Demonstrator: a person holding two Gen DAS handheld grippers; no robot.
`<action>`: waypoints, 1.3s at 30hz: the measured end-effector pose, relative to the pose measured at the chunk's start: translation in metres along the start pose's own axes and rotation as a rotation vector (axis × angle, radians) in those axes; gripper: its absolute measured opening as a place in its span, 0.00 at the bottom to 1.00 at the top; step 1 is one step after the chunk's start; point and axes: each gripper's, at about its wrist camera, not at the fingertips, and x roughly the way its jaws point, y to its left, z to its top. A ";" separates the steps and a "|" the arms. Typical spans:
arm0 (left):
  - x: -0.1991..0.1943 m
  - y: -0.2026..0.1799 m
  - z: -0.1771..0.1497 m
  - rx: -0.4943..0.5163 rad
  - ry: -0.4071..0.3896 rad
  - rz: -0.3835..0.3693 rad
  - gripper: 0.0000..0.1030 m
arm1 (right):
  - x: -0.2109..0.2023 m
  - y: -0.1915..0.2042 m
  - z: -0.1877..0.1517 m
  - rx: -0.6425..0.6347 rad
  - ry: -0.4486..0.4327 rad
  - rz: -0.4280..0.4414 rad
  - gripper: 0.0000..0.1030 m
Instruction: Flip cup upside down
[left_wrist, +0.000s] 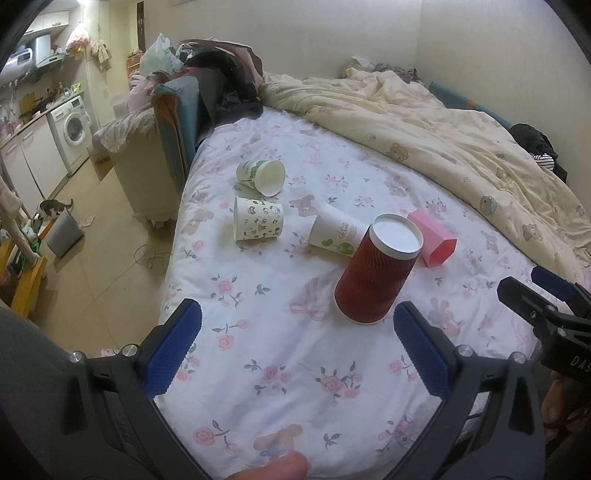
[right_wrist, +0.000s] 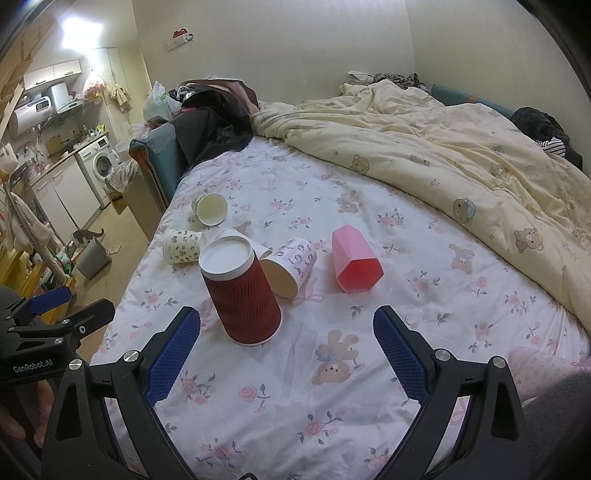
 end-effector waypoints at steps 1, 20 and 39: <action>0.000 0.000 0.000 0.000 0.000 -0.001 1.00 | 0.000 0.000 0.000 0.000 0.000 0.000 0.94; -0.001 -0.004 0.001 0.012 -0.002 0.005 1.00 | 0.001 -0.002 -0.001 0.010 -0.007 -0.009 0.94; -0.003 -0.008 0.000 0.016 -0.013 0.033 1.00 | 0.001 0.001 -0.002 0.004 -0.001 -0.002 0.94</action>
